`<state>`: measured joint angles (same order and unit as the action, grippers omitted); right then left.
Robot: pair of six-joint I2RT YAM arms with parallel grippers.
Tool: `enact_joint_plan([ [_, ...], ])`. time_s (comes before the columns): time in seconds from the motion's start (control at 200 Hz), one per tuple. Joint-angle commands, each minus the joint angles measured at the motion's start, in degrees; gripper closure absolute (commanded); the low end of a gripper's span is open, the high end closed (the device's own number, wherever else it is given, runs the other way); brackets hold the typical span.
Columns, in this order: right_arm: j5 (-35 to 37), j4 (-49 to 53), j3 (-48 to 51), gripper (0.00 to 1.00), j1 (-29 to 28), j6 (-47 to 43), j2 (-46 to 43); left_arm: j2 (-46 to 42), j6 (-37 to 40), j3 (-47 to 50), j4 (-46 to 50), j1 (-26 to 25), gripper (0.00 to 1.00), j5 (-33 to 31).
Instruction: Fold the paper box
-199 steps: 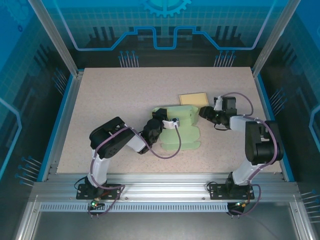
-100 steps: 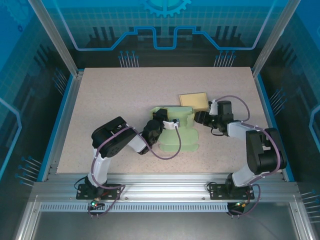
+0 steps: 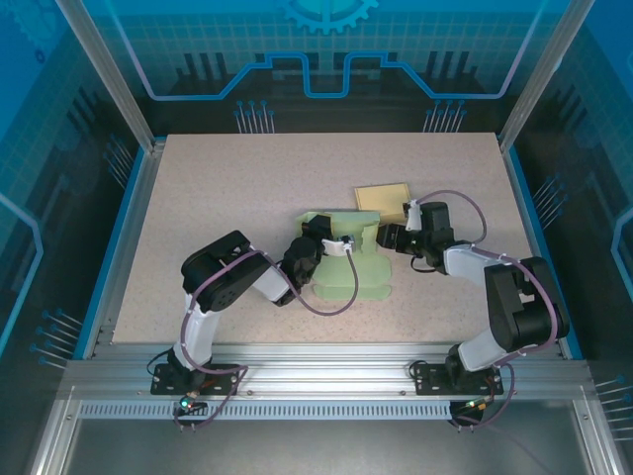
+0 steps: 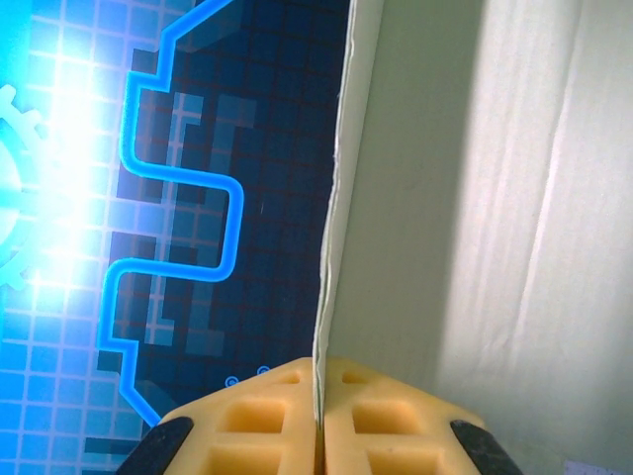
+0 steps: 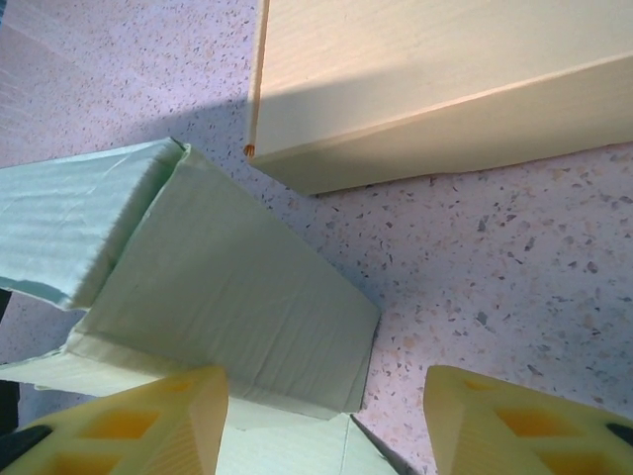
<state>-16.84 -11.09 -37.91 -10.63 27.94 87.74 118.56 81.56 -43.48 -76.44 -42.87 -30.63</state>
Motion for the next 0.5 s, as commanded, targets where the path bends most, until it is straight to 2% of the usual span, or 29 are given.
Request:
enact_joint_plan([
  [0.0,0.59,0.06,0.92,0.43,-2.48,-1.41,-1.14,1.13,-0.41,-1.51,-0.79,-0.06,0.91,0.97],
  [0.34,3.61,0.92,3.70,0.44,-3.84,-1.60,-4.25,1.12,-0.37,-1.62,-0.90,-0.02,0.90,0.93],
  [0.495,5.67,2.17,1.86,0.44,-3.82,-3.13,-2.95,1.13,-0.22,-1.45,-1.16,-0.02,0.90,1.19],
])
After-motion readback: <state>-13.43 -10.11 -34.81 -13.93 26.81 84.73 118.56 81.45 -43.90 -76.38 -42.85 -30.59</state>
